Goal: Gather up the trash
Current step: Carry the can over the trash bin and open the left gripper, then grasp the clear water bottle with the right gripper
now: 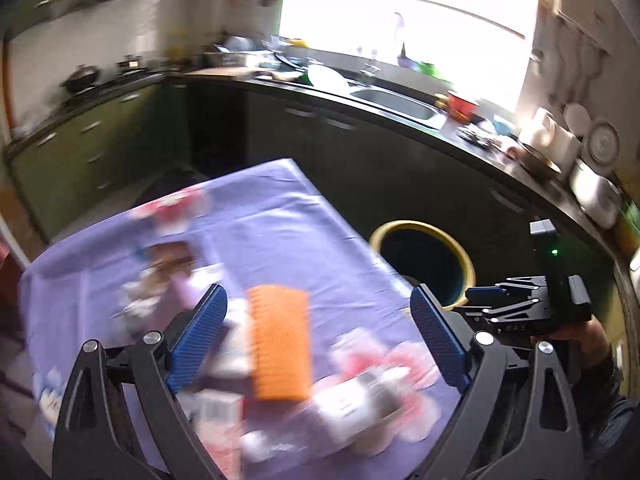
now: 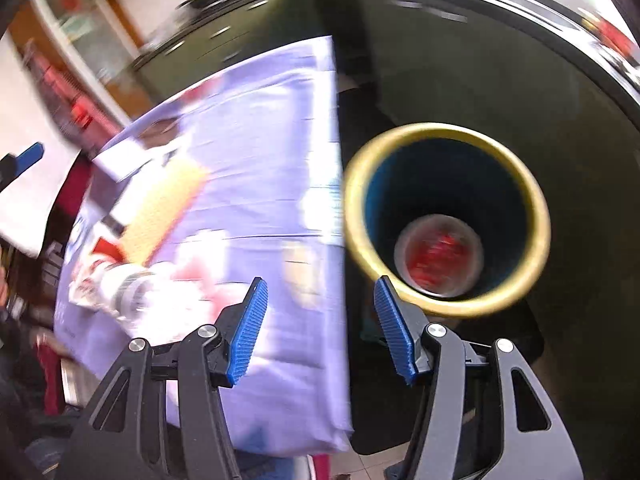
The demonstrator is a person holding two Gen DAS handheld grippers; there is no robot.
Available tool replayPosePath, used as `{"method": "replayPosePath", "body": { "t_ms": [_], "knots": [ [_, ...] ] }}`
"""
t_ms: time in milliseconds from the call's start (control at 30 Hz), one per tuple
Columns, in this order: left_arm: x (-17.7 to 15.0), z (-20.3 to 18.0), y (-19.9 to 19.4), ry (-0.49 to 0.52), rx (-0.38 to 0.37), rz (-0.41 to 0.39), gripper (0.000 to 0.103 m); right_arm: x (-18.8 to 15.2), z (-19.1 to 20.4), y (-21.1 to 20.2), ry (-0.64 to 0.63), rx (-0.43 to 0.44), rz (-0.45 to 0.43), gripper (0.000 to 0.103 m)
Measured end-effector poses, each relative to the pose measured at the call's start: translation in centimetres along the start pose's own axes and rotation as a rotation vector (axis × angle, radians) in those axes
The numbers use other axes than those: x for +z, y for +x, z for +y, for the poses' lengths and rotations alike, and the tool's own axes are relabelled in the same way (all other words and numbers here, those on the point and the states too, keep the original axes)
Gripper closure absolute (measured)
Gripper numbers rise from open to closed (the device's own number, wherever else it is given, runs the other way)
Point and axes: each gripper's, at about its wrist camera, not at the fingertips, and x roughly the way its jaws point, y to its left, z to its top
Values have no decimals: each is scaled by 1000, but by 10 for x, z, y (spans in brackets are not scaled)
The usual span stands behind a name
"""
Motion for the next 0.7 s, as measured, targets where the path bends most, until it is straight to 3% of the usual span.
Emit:
{"method": "replayPosePath", "body": {
  "t_ms": [200, 267, 433, 533, 700],
  "knots": [
    [-38, 60, -33, -88, 51, -16, 15, 9, 89, 1, -235, 138, 46, 44],
    [-48, 74, -43, -108, 69, -30, 15, 5, 118, 0, -364, 141, 68, 37],
    [-63, 93, -61, -143, 79, -51, 15, -8, 184, 28, -699, 145, 223, 35],
    [-71, 98, -72, -159, 87, -66, 15, -11, 194, 45, -814, 95, 282, 31],
    [-81, 105, -85, -192, 115, -77, 14, -7, 206, 79, -927, 90, 411, 30]
  ]
}}
